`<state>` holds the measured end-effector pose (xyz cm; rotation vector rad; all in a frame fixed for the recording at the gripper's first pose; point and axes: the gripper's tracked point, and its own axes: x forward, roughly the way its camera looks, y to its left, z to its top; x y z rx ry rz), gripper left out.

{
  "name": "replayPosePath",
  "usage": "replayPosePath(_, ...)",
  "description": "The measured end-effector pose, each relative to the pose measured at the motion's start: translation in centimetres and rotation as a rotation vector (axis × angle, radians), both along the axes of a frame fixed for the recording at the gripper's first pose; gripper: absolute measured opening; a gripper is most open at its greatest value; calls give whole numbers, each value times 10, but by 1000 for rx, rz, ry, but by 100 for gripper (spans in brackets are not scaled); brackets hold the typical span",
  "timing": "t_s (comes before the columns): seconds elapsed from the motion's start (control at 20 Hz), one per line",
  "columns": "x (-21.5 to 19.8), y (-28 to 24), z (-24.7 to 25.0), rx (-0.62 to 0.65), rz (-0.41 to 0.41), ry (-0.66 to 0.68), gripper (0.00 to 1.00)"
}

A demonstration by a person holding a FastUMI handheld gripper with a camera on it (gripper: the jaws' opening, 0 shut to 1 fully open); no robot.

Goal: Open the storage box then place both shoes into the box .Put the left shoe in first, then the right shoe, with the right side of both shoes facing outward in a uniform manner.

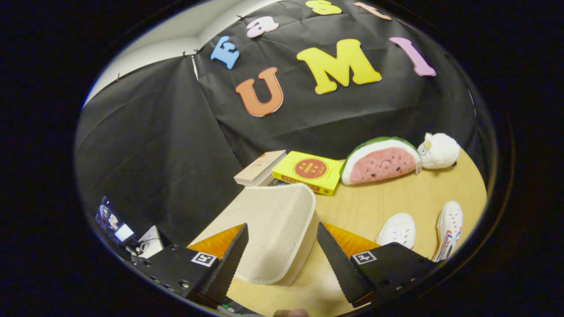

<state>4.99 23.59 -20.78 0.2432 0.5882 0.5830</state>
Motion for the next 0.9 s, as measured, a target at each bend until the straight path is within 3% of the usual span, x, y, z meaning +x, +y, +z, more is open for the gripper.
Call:
replayPosePath(0.3,0,22,-43,29,7,184,96)
replayPosePath(0.7,8,49,-60,279,15,490,97)
replayPosePath(0.9,6,55,-52,342,35,567,97)
